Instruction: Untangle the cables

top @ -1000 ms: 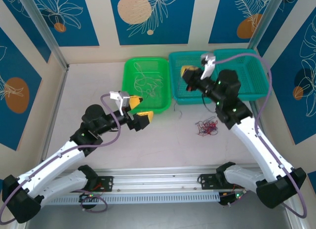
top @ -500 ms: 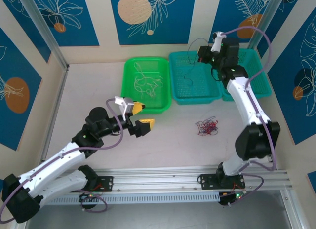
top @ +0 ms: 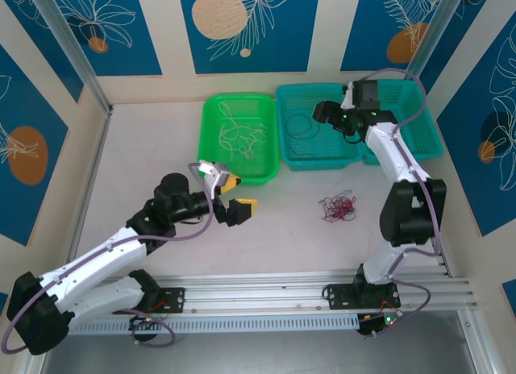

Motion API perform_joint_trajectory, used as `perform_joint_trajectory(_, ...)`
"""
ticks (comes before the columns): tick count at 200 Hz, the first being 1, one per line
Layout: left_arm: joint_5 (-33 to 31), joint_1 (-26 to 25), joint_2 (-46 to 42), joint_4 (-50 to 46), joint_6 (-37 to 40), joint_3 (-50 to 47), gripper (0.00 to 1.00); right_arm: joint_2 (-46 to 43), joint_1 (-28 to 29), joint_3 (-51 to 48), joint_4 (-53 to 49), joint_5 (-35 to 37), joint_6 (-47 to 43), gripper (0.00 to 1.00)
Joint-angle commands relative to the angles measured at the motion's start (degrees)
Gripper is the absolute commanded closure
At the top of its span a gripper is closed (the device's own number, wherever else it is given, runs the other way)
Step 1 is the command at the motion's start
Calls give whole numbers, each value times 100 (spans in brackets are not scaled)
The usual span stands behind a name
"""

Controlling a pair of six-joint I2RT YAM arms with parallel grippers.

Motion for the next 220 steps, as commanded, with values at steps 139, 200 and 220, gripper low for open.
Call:
perform_joint_trajectory(139,-845,-643,1704,123,-463,601,1,-2742,-319,-5517,582,882,2066,29)
perform_joint_trajectory(200,-1057,-643,1682,-158,-563,627,1,-2156,-288,-5403,1032,562,1809,100)
perform_joint_trajectory(220,-1184,-589,1725,-355,-718,716,1,-2682,-201,-5348,805,433,1403,100)
